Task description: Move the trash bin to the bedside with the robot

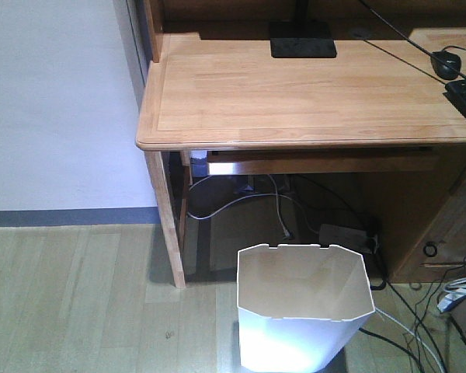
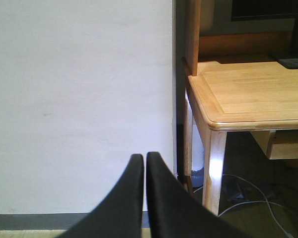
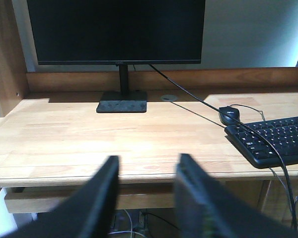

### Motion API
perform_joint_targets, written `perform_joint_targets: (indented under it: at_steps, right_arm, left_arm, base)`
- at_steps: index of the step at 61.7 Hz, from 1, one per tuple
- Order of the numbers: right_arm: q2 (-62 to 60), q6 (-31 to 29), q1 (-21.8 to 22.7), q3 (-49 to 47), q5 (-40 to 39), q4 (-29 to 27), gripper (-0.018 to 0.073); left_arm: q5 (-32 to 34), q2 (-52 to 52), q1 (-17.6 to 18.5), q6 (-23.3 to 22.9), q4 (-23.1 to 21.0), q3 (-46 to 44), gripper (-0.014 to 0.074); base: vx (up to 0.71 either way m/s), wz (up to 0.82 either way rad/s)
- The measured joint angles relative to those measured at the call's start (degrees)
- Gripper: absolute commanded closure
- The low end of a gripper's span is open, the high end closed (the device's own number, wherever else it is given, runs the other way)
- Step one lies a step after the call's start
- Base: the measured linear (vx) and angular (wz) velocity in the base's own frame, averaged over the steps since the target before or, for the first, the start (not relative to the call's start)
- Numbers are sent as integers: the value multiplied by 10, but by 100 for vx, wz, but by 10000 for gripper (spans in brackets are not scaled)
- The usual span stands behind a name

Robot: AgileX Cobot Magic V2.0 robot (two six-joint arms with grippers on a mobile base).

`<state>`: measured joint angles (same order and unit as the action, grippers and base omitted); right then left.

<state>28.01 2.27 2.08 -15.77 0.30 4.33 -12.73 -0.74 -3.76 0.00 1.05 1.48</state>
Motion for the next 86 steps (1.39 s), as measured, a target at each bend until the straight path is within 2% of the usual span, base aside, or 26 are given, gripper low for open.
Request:
perform_joint_targets:
  at_steps: [8, 21, 32, 73, 79, 86]
  right_arm:
    - [0, 0, 0, 0, -3, 0, 16]
    - [0, 2, 0, 0, -3, -1, 13]
    - [32, 2, 0, -32, 35, -1, 13]
    - [371, -2, 9, -241, 244, -20, 14]
    - [424, -23, 27, -262, 260, -25, 14]
    - [488, -79, 57, -288, 265, -61, 20]
  left_arm:
    - [0, 0, 0, 0, 0, 0, 603]
    - [0, 0, 0, 0, 0, 0, 603]
    - [0, 0, 0, 0, 0, 0, 603]
    - [0, 0, 0, 0, 0, 0, 603]
    - [0, 0, 0, 0, 0, 0, 603]
    - [0, 0, 0, 0, 0, 0, 603]
  base:
    - [0, 0]
    - [0, 0]
    - [0, 0]
    - [0, 0]
    - [0, 0]
    - [0, 0]
